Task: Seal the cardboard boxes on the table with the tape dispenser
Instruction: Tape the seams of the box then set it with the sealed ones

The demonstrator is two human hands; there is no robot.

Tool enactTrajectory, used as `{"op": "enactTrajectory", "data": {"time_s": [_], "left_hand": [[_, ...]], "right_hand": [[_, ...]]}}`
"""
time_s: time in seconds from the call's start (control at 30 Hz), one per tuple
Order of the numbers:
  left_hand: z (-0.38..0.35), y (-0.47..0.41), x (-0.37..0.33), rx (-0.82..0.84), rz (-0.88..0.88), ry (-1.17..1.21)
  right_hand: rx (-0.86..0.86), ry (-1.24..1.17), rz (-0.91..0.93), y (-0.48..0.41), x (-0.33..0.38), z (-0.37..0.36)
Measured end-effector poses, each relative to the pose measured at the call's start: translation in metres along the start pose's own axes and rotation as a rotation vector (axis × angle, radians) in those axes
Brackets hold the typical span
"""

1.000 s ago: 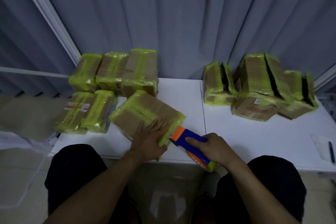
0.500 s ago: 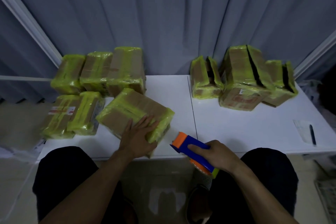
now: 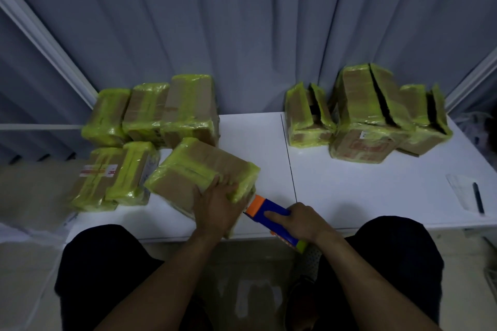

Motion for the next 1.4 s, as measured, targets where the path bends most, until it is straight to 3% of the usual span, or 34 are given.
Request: {"op": "enactTrajectory", "data": {"time_s": [0.13,0.67,1.03,1.2,1.33,1.4], "left_hand": [[-0.004,-0.004,0.005,-0.037,0.006,-0.04],[-0.014,-0.008,0.018,0.207,0.02,-0.049],[-0.005,-0.006,0.01,0.183,0.033,-0.071],[0.002,0.011,0.009,0.221,-0.067,-0.225],[0.006,0.031,0.026,0.121,0.033,-0.349],[0.004,0.036,0.024,0.158,0.015,-0.372]], "right_hand": [[-0.018,-0.01,0.026,-0.007,0.004,-0.006],[-0.032,0.051,0.064,-0.037,0.018,-0.005],[-0.274,0.419,0.06,-0.006,0.045,0.004],[-0.286,0.169,-0.049,0.002,0.019,0.012],[-0.337,-0.047,0.005,0.026,0.006,0.036],[-0.364,-0.151,0.05,0.042,0.003,0.042]]}}
Point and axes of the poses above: each hand's wrist, its own y-axis away from the middle knuckle, its own z-axis out of the back of the hand, x = y × z, the point moved 9 cm from there along -y, towards the middle knuckle, and after that the axes turned 5 degrees about z, right-handed, at the moved point
